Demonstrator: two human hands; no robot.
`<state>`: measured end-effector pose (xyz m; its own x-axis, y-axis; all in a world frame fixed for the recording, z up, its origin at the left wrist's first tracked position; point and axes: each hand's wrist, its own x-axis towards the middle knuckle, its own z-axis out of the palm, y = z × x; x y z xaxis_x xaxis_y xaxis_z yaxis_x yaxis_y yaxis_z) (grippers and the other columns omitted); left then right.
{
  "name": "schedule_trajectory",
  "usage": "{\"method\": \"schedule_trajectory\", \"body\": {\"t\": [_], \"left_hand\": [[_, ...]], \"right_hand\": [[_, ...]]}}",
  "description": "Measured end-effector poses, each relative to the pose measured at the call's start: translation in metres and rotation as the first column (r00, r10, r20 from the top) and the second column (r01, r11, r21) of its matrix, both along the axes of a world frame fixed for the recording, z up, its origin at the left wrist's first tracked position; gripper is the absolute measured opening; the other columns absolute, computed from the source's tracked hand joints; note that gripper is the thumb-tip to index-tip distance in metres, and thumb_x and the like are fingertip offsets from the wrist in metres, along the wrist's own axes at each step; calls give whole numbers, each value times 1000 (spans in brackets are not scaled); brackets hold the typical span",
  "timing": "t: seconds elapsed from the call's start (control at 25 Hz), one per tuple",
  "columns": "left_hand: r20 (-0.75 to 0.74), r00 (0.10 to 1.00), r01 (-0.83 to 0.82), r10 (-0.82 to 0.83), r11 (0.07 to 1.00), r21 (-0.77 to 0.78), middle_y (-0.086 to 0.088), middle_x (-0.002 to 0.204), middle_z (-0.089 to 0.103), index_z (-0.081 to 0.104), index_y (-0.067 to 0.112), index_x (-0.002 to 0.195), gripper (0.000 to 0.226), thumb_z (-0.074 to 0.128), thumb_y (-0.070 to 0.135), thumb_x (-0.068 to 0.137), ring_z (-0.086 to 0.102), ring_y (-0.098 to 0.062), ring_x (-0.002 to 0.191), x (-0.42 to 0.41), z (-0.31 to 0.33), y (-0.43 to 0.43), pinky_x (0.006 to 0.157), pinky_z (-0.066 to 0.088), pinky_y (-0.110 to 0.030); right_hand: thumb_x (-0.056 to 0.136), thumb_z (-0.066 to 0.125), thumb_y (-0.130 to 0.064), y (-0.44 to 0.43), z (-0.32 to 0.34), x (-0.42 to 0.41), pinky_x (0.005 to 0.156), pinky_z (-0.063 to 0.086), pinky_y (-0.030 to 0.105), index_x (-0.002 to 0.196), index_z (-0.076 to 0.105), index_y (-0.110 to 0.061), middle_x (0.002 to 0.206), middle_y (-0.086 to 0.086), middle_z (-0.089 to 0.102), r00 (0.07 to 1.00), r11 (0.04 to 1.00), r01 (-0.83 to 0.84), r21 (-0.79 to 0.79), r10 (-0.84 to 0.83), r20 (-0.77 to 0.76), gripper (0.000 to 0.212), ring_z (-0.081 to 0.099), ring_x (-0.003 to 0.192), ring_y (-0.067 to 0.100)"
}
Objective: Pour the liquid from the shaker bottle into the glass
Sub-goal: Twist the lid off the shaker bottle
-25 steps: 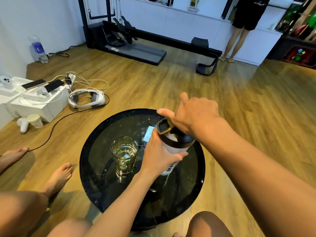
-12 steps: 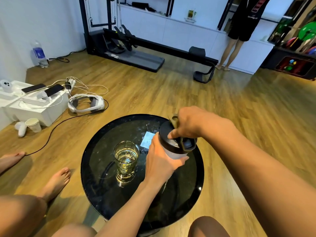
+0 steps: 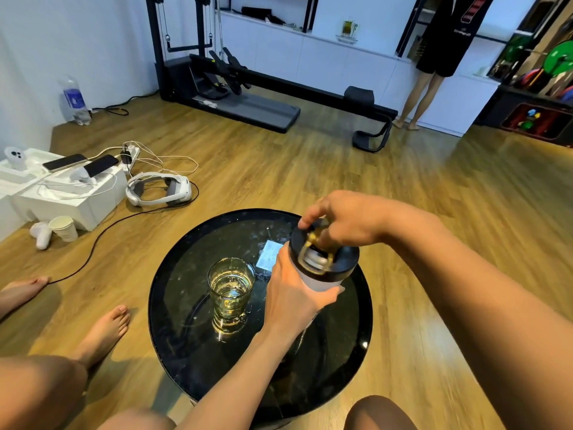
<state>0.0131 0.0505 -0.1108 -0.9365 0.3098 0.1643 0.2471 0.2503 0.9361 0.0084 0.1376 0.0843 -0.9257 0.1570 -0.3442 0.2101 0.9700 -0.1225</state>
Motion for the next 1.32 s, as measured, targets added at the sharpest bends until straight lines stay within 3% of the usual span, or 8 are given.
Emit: {"method": "schedule_trajectory", "body": {"t": [0.16, 0.32, 0.48, 0.64, 0.84, 1.0, 1.2, 1.32], "left_hand": [[37, 999, 14, -14, 1000, -10, 6, 126, 55, 38, 23, 137, 104, 91, 46, 51, 56, -18, 119, -1, 2, 0, 93, 50, -38], [10, 1000, -4, 5, 1000, -18, 5, 129, 55, 37, 22, 138, 106, 91, 47, 51, 56, -19, 121, 0, 2, 0, 95, 50, -39], [21, 1000, 6, -5, 999, -31, 6, 127, 55, 37, 22, 138, 104, 92, 45, 53, 56, -18, 120, 0, 3, 0, 93, 49, -34], [-5, 1000, 0, 0, 999, -44, 6, 129, 54, 37, 20, 138, 104, 92, 46, 54, 55, -19, 122, 1, 4, 1, 96, 49, -35], [22, 1000, 7, -6, 998, -60, 6, 130, 54, 34, 23, 139, 107, 91, 50, 52, 55, -18, 122, -1, 3, 1, 96, 51, -38], [14, 1000, 2, -1, 998, -68, 3, 133, 53, 34, 19, 140, 108, 91, 49, 53, 53, -18, 125, 0, 4, 1, 100, 50, -39], [37, 999, -5, 8, 997, -77, 4, 126, 56, 36, 20, 135, 104, 91, 51, 52, 57, -18, 118, -1, 5, 2, 95, 51, -36], [27, 1000, -1, 3, 998, -67, 4, 128, 56, 36, 20, 137, 105, 90, 50, 52, 56, -18, 120, 0, 5, 1, 96, 51, -37]], "right_hand": [[81, 51, -73, -6, -11, 5, 94, 44, 45, 126, 52, -8, 132, 14, 52, 986, 961, 166, 222, -164, -25, 79, 52, 118, 37], [83, 71, -39, 0, -6, 4, 91, 47, 35, 127, 54, -14, 131, 7, 56, 997, 998, 22, 67, -27, 70, 54, 55, 114, 29], [80, 51, -74, 0, -9, 5, 94, 44, 42, 122, 55, -15, 128, 9, 55, 994, 988, 93, 127, -86, -60, 73, 53, 116, 33], [87, 68, -30, 3, -4, 6, 86, 48, 29, 105, 70, -17, 117, 4, 66, 1000, 985, 2, -170, -3, -4, 22, 60, 107, 21], [79, 58, -69, 2, -21, 6, 86, 45, 41, 99, 59, -14, 114, 9, 57, 988, 976, 124, 179, -105, -113, 59, 55, 101, 31], [87, 63, -18, 10, -3, 7, 77, 43, 24, 129, 58, -23, 123, 4, 60, 1000, 995, -7, -102, 6, -14, 43, 58, 98, 20], [79, 63, -62, 7, -17, 4, 92, 48, 39, 126, 60, -16, 125, 8, 61, 992, 999, 25, 49, -18, -124, 66, 57, 111, 27], [83, 70, -29, 8, -18, 6, 95, 38, 24, 117, 68, -25, 133, 2, 59, 998, 992, -54, -115, 50, -37, 34, 52, 123, 20]]}}
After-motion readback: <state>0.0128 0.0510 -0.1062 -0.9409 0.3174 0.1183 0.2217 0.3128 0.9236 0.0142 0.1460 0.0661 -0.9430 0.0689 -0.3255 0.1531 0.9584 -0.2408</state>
